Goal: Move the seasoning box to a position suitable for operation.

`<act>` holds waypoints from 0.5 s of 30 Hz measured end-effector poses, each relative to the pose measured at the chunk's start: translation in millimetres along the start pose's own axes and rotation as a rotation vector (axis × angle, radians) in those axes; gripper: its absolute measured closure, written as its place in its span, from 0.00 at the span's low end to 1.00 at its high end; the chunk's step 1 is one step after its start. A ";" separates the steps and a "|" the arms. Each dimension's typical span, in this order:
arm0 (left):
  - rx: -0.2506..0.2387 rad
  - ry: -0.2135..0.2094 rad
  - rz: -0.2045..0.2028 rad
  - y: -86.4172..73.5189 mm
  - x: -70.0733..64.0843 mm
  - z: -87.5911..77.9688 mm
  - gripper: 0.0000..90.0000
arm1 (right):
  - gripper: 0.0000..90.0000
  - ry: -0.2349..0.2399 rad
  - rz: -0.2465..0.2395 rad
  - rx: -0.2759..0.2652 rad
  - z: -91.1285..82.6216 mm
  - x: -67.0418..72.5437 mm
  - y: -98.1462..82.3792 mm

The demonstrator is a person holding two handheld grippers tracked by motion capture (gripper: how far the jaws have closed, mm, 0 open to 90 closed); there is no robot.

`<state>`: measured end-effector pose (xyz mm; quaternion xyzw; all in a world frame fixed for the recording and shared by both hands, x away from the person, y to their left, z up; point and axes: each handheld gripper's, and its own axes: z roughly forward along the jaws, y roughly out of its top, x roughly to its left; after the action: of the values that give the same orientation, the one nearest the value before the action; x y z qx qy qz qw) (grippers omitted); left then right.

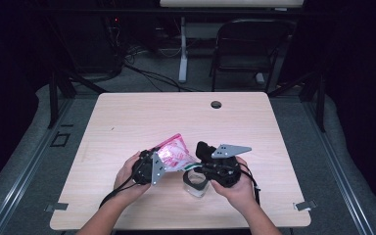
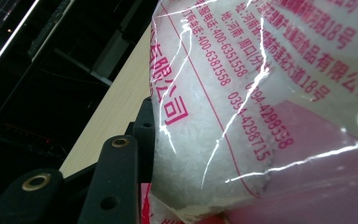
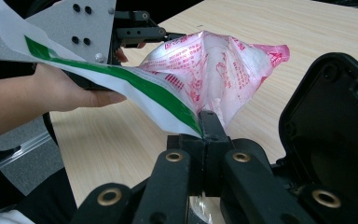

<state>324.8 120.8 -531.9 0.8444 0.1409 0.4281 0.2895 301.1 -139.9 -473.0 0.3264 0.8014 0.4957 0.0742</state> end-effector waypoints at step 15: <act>0.005 0.026 0.048 2.6 -2.3 -1.2 0.69 | 1.00 0.002 0.014 0.011 -1.4 -3.7 -4.4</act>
<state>322.4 118.1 -531.2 0.8428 0.1255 0.4453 0.2752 301.4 -144.4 -476.8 0.3319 0.8019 0.4921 0.0684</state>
